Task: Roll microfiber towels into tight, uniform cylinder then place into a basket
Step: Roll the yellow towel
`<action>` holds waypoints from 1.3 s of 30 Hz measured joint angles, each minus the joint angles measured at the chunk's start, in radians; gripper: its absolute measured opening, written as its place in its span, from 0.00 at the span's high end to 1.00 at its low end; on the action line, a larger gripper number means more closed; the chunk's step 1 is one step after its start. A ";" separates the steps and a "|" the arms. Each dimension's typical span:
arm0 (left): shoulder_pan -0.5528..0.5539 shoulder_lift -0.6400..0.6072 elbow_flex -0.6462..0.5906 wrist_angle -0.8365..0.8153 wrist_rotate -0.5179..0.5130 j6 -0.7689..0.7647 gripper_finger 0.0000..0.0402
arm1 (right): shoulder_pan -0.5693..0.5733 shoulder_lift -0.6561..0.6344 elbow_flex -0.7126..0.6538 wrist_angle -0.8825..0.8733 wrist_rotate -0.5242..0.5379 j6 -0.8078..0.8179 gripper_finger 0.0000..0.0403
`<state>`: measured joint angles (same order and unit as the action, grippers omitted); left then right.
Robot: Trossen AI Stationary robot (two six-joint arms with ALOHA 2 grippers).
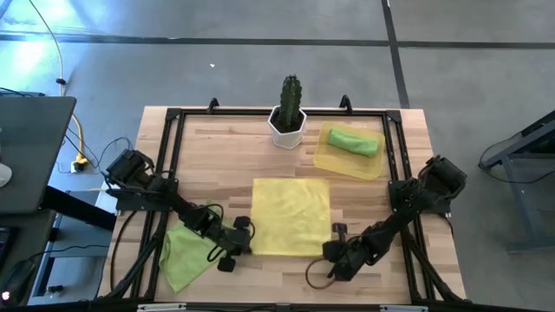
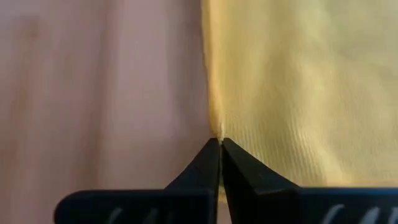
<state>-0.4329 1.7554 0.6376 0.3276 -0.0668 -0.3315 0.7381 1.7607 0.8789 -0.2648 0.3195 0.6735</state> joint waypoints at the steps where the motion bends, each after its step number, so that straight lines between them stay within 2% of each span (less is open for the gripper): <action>1: -0.001 -0.011 0.000 -0.002 0.012 -0.019 0.98 | -0.009 -0.017 -0.003 -0.007 -0.004 -0.001 1.00; 7: -0.010 -0.059 0.016 -0.006 0.053 -0.201 0.97 | -0.080 -0.077 0.002 0.019 -0.177 0.031 1.00; 11: -0.024 -0.110 0.036 0.006 0.067 -0.216 0.99 | -0.133 -0.086 0.010 0.033 -0.224 0.033 1.00; 16: -0.025 -0.186 0.045 -0.014 0.014 -0.224 0.99 | -0.193 -0.090 0.010 -0.006 -0.227 -0.001 1.00; 23: -0.007 -0.309 0.042 -0.260 -0.138 -0.246 0.99 | -0.269 -0.151 0.014 -0.049 -0.213 -0.113 1.00; 28: 0.017 -0.327 0.042 -0.379 -0.261 -0.268 0.99 | -0.343 -0.170 0.016 -0.094 -0.137 -0.208 1.00; 39: 0.122 -0.319 0.044 -0.530 -0.382 -0.268 0.99 | -0.529 -0.162 0.016 -0.129 -0.057 -0.380 1.00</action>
<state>-0.3110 1.4364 0.6819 -0.2019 -0.4487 -0.5999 0.2094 1.5986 0.8948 -0.3935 0.2623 0.2933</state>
